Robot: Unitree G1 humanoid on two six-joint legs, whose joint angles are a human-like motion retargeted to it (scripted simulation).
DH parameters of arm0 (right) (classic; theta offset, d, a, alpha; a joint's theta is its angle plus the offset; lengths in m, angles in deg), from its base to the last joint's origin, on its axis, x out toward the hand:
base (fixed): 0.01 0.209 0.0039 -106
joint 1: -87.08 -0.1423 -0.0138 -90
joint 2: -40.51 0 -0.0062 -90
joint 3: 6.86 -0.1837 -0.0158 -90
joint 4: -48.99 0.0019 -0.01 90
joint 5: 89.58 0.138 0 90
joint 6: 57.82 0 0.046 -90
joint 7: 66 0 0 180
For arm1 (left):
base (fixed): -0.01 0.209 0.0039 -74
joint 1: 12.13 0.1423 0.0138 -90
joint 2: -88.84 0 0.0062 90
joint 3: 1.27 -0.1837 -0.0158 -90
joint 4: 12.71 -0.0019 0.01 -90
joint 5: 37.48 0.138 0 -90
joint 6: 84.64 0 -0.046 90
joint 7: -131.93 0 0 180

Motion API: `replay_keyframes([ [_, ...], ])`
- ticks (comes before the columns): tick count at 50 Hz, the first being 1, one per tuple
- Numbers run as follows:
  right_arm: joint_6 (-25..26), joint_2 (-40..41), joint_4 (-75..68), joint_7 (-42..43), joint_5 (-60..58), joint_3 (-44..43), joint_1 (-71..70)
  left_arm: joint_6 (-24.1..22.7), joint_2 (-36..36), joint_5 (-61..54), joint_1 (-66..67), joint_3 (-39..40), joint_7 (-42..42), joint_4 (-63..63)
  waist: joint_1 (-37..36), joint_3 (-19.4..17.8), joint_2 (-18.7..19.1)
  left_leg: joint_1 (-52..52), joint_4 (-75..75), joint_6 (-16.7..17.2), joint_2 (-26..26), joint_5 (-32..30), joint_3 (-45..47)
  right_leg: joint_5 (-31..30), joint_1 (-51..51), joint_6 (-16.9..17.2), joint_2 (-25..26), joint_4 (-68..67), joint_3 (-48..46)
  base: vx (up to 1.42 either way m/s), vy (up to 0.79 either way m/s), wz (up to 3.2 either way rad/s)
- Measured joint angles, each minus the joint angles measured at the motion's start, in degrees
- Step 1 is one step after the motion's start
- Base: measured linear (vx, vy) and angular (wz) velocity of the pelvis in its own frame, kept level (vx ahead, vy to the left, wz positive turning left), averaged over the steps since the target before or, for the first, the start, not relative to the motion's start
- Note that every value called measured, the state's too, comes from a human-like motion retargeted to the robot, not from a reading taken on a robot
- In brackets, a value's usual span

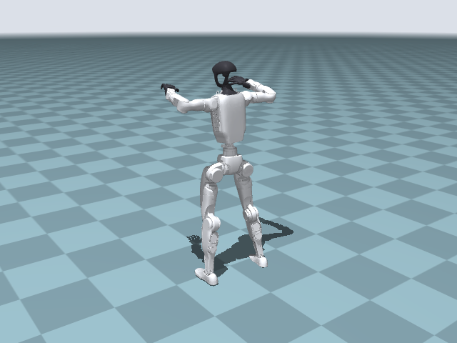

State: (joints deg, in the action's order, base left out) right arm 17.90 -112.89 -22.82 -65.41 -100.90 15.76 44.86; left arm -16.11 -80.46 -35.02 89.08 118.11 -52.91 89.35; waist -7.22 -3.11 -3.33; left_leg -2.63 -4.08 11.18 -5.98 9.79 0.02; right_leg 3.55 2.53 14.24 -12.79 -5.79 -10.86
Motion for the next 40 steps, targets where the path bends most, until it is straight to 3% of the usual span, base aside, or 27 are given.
replay_keyframes([
  [8,0.82,0.21,-0.73,-0.14,0.02,-3.13,2.37,0.37,3.68,-1.21,10.38,11.34,0.21,1.83,0.1,-0.64,0.53,-0.37,0.03,-0.06,-0.01,0.03,0.26,-0.06,0.25,-0.12,0.03,0.14,0.31,0.0,0.0,0.0],
  [16,0.87,-0.69,-1.66,0.02,-0.09,-2.19,0.93,0.72,3.26,-0.14,17.32,17.84,0.24,1.25,0.87,-0.88,0.66,-0.26,0.09,-0.03,0.06,-0.12,0.07,0.01,0.2,-0.13,-0.05,0.03,0.15,0.0,0.0,0.0],
  [27,0.59,-1.5,-2.39,-0.08,0.01,-1.31,-0.15,0.71,2.54,0.33,22.32,22.67,0.19,-1.19,1.3,-1.09,0.82,-0.27,0.11,0.0,0.02,-0.28,0.09,-0.17,0.38,-0.07,0.02,0.39,0.14,0.0,0.0,0.0],
  [40,1.44,-2.31,-2.89,-0.87,1.07,-1.73,-0.01,0.31,4.48,-7.73,23.7,24.2,2.35,1.55,1.96,-1.84,0.98,-0.73,0.1,-0.08,0.07,-0.28,-0.21,-0.08,0.99,-0.3,-0.03,0.3,-0.12,0.0,0.0,0.0],
])
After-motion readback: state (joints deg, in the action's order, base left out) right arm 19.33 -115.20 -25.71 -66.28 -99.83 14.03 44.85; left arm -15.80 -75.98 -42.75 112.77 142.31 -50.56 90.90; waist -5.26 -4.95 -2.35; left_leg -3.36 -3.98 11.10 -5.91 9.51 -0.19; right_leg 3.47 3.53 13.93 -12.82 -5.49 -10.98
